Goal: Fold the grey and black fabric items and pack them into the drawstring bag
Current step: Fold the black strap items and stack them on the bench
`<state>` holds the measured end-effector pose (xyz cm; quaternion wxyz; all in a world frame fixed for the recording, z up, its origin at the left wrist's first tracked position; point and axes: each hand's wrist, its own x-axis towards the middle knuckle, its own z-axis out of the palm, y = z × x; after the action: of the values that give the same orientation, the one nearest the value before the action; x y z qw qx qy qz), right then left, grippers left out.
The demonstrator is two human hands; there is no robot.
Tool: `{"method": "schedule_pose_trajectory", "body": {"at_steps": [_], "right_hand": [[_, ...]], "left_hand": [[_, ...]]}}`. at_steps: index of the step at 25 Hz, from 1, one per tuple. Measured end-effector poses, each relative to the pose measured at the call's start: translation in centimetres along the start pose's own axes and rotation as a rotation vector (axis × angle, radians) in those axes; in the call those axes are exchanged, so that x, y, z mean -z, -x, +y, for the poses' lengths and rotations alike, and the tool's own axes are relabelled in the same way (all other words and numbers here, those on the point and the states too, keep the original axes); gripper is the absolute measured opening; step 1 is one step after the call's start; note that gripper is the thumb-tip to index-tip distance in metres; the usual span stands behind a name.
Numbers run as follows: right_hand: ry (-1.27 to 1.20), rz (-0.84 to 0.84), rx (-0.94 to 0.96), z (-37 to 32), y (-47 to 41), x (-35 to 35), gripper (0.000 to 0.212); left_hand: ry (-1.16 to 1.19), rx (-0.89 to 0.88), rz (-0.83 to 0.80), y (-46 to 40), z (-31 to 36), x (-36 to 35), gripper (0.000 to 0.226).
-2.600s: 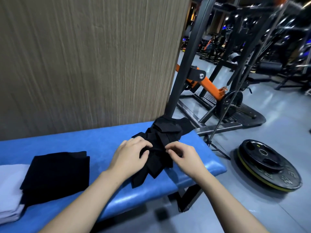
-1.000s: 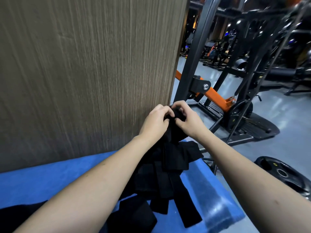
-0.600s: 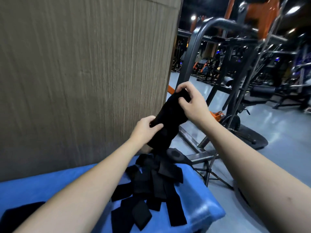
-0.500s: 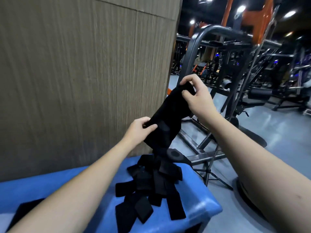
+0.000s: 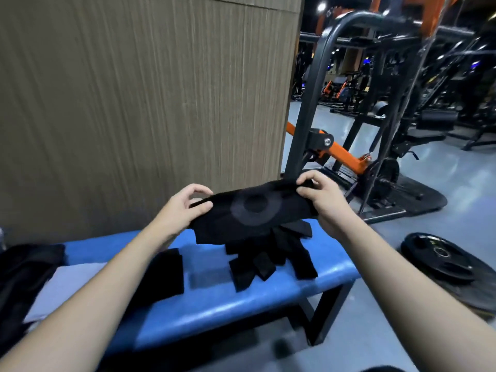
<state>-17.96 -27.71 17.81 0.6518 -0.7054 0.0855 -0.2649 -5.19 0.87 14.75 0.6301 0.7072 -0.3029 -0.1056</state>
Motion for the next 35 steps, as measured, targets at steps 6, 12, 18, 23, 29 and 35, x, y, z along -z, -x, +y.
{"method": "schedule_pose_trajectory", "body": {"at_steps": [6, 12, 18, 23, 29, 35], "right_hand": [[0.105, -0.008, -0.239, 10.0, 5.9, -2.2, 0.021], [0.392, -0.061, -0.308, 14.4, 5.9, -1.9, 0.034], [0.912, -0.259, -0.125, 16.0, 4.8, -2.2, 0.034], [1.122, -0.18, -0.075, 16.0, 5.6, -3.1, 0.036], [1.215, -0.164, 0.331, 15.6, 7.3, -4.3, 0.053], [1.275, -0.499, 0.247, 18.1, 8.3, -5.3, 0.075]], "left_hand": [[-0.166, 0.134, 0.04, 5.0, -6.8, 0.8, 0.036], [-0.211, 0.316, -0.075, 6.1, -10.1, -0.5, 0.04], [-0.787, 0.23, -0.238, 5.7, -12.6, -1.6, 0.053], [-0.853, 0.21, -0.165, 6.4, -12.5, -3.8, 0.052], [-0.942, 0.032, -0.103, 7.0, -12.7, -6.3, 0.057], [-1.135, 0.121, -0.157, 7.5, -15.0, -7.1, 0.066]]}}
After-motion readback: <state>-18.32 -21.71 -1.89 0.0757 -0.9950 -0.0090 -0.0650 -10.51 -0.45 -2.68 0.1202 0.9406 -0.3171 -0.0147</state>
